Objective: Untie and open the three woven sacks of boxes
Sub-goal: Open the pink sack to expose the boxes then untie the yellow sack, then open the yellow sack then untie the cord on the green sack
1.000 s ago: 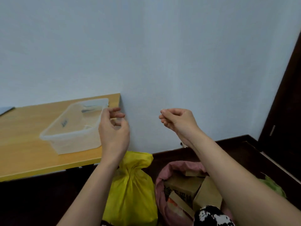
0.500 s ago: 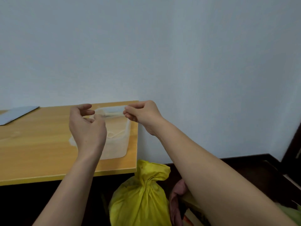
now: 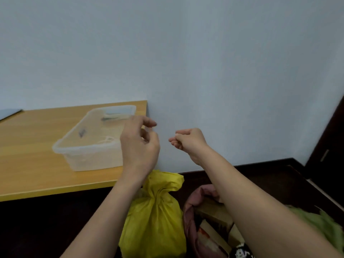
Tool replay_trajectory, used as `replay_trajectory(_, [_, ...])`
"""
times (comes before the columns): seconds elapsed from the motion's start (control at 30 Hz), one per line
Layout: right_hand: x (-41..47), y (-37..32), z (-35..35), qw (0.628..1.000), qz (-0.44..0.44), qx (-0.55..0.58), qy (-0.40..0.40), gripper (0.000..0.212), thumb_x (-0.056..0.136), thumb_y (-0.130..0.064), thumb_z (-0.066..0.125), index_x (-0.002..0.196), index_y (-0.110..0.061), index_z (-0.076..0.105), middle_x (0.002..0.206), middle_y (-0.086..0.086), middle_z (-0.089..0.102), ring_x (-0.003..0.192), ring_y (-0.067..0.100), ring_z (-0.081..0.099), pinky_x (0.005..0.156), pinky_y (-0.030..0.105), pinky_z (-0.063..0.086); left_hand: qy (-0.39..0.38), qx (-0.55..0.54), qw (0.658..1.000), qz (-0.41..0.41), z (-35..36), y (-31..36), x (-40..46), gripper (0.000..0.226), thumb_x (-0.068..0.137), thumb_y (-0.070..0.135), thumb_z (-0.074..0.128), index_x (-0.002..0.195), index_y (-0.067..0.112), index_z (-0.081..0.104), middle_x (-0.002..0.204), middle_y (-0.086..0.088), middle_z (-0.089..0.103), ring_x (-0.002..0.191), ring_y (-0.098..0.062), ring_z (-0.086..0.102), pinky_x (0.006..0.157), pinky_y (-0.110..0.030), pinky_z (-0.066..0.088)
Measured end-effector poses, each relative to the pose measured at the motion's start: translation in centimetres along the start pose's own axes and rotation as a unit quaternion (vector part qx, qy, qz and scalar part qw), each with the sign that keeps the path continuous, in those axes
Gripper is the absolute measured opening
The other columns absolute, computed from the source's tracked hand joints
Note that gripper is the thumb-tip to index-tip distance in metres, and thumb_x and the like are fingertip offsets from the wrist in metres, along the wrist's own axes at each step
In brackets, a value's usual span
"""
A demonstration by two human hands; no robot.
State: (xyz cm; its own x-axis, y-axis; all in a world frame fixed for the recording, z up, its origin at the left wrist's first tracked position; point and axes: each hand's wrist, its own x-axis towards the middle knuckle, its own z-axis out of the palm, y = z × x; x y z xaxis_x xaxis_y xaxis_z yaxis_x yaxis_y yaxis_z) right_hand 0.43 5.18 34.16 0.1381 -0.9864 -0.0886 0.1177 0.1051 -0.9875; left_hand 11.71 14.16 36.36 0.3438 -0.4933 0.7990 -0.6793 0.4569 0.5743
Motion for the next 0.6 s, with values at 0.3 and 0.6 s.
replay_trajectory(0.3, [2.9, 12.5, -6.9, 0.988, 0.146, -0.012, 0.042, 0.026, 0.093, 0.007, 0.044, 0.115, 0.009, 0.057, 0.072, 0.013, 0.062, 0.058, 0.013, 0.057, 0.045, 0.012, 0.049, -0.234, 0.096, 0.967, -0.041, 5.5, -11.5, -13.5, 0.02, 0.083, -0.003, 0.059, 0.096, 0.012, 0.058, 0.095, 0.004, 0.048, 0.076, -0.007, 0.055, 0.061, -0.01, 0.042])
replay_trajectory(0.6, [3.6, 22.3, -8.2, 0.971, 0.239, -0.006, 0.003, 0.036, 0.101, -0.028, 0.046, 0.13, -0.007, 0.05, 0.088, 0.008, 0.065, 0.06, 0.012, 0.056, 0.056, 0.022, 0.046, -0.152, 0.093, 0.906, -0.383, 7.2, -18.6, -15.1, 0.077, 0.091, 0.037, 0.058, 0.151, 0.031, 0.01, 0.157, -0.006, 0.001, 0.146, -0.02, 0.007, 0.114, -0.039, 0.019])
